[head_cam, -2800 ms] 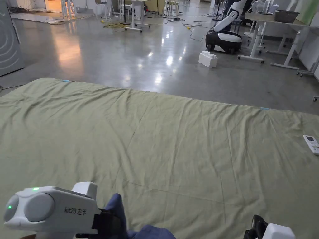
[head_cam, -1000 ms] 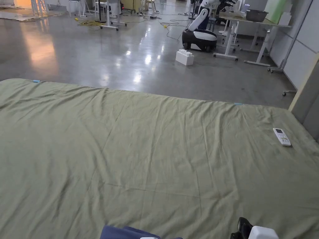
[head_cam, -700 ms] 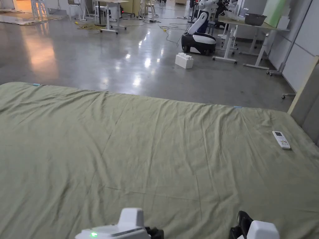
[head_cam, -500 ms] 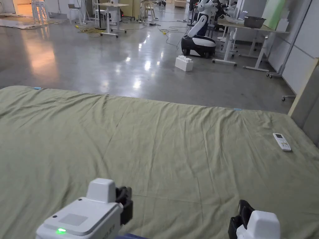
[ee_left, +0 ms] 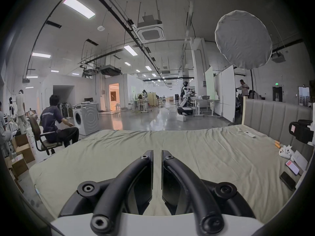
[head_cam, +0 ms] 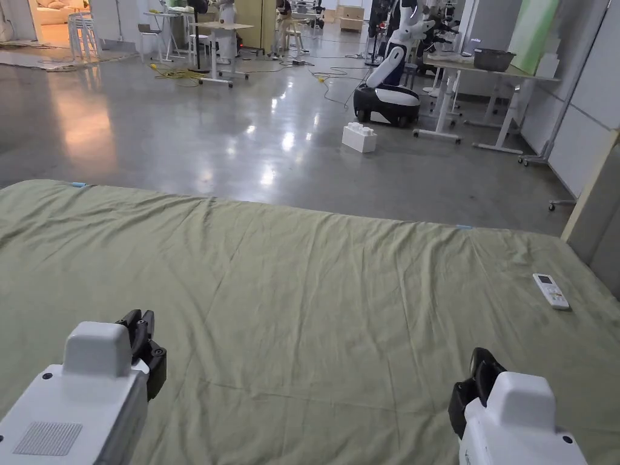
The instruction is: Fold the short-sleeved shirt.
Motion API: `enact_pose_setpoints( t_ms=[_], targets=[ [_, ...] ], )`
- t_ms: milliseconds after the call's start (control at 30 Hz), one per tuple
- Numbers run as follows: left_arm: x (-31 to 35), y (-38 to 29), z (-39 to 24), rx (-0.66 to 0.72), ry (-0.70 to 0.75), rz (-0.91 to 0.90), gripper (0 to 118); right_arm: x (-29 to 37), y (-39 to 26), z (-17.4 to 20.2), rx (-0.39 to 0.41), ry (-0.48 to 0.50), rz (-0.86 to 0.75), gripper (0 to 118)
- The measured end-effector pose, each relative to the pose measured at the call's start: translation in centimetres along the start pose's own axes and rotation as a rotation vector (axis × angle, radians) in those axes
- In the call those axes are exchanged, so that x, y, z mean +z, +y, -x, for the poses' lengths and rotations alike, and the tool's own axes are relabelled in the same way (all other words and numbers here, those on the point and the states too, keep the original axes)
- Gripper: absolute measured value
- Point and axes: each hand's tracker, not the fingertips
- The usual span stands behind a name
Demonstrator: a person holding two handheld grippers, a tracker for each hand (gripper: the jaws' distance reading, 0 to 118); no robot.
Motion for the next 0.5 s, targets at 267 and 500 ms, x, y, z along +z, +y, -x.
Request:
enact_pose_setpoints(
  t_ms=[267, 500],
  targets=[
    [0.8, -3.2, 2.6, 0.001, -0.008, 0.102, 10, 2.1, -3.9, 0.7, -0.019, 0.042, 0.149, 1],
    [2.3, -7.4, 4.9, 0.046, 0.017, 0.231, 10, 3.4, -6.8, 4.9, 0.033, 0.276, 0.349, 1]
  ],
)
